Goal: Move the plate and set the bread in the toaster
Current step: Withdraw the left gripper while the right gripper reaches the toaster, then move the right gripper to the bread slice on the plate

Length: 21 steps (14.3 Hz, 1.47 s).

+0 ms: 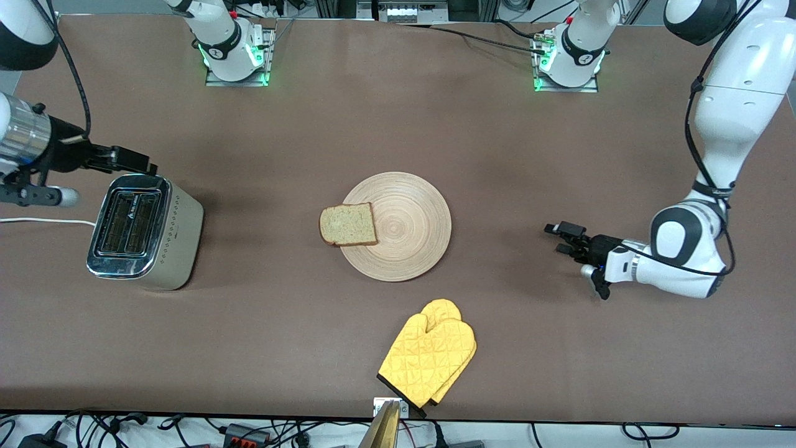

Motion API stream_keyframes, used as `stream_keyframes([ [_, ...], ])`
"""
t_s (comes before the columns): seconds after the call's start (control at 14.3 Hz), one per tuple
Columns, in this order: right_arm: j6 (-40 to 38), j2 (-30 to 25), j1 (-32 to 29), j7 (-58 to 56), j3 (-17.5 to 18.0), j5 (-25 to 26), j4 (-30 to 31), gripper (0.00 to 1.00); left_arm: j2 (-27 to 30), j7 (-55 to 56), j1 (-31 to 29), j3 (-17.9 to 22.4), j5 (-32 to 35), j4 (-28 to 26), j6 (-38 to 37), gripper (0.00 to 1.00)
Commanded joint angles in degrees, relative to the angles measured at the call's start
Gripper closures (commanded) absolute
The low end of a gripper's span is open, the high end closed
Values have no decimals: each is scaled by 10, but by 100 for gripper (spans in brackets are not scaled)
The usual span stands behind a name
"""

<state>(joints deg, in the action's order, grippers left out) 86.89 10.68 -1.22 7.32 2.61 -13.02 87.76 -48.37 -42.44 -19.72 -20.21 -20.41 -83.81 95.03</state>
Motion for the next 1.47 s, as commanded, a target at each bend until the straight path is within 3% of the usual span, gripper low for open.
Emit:
stream_keyframes([
  [0.0, 18, 53, -1, 1, -1, -69, -11, 0, 12, 59, 1, 2, 100, 66, -96, 0],
  [0.21, 47, 98, 23, 2, 0, -105, -11, 0, 35, 136, 6, -5, 165, 116, -181, 0],
  [0.35, 96, 114, 59, 9, -1, -126, 2, 0, 83, 209, 13, -7, 179, 119, -212, 0],
  [0.63, 268, 111, 134, 70, 0, -126, 107, 0, 175, 362, 37, -9, 238, 118, -237, 0],
  [0.91, 411, 119, 172, 67, 1, -128, 186, 0, 263, 460, 54, 1, 231, 110, -213, 0],
  [0.98, 433, 124, 181, 66, 1, -130, 200, 0, 287, 460, 55, 11, 230, 103, -184, 0],
  [1.12, 457, 144, 183, 65, 5, -152, 211, 0, 355, 466, 91, 83, 206, 40, -140, 0],
  [1.26, 464, 166, 187, 48, 6, -236, 210, 0, 427, 459, 159, 172, 208, -48, -52, 0],
  [1.33, 475, 174, 194, 24, 6, -271, 211, 0, 454, 455, 179, 199, 206, -86, -16, 0],
  [1.4, 478, 181, 198, 6, 5, -284, 212, 0, 482, 454, 187, 200, 206, -114, -2, 0],
])
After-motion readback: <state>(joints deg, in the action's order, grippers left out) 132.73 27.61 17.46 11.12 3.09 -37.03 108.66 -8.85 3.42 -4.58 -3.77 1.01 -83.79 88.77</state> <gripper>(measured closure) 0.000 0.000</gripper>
